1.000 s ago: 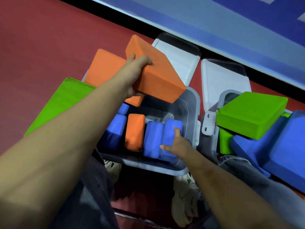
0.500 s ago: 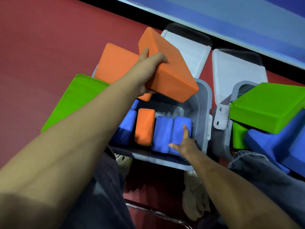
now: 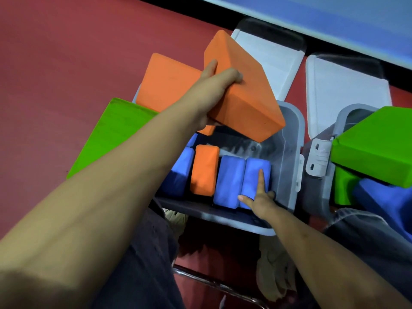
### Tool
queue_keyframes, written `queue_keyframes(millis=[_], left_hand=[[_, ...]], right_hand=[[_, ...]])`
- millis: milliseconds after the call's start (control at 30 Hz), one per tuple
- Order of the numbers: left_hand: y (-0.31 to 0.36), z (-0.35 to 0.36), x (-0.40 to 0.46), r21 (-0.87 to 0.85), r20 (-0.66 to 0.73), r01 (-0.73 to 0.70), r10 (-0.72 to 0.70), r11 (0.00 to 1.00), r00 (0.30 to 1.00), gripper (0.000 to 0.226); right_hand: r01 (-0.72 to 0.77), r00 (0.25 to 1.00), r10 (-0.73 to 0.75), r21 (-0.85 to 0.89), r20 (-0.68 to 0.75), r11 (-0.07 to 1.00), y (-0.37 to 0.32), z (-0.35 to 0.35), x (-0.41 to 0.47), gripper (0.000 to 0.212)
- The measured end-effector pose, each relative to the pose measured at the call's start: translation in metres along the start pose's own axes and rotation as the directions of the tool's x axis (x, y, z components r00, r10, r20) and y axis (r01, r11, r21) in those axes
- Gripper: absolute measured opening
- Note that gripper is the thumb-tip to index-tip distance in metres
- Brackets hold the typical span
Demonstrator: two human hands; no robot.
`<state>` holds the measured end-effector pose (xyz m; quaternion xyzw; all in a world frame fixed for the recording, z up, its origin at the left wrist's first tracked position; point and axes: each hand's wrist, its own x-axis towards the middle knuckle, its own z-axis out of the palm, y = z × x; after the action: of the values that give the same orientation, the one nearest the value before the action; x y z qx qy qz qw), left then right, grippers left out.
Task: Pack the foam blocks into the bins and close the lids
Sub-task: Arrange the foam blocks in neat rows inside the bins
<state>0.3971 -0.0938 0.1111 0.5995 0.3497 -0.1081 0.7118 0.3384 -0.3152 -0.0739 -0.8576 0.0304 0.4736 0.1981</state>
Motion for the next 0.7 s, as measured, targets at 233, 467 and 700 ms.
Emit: queue_keyframes(millis=[233, 467, 700], left_hand=[[0.009, -0.007, -0.003, -0.071, 0.029, 0.035, -0.033, 0.997, 0.999, 0.075], [0.008, -0.015, -0.013, -0.038, 0.056, 0.018, -0.016, 0.999, 0.998, 0.080], [0.007, -0.027, -0.005, -0.063, 0.064, 0.011, -0.007, 0.998, 0.998, 0.092]], right_hand=[[0.084, 0.909, -0.133, -0.139, -0.394, 0.987, -0.020, 0.018, -0.008, 0.084], [0.452, 0.817, -0.517, -0.273, -0.256, 0.849, -0.085, 0.029, 0.007, 0.076], [0.339, 0.908, -0.394, -0.301, -0.141, 0.891, -0.133, 0.025, 0.047, 0.083]])
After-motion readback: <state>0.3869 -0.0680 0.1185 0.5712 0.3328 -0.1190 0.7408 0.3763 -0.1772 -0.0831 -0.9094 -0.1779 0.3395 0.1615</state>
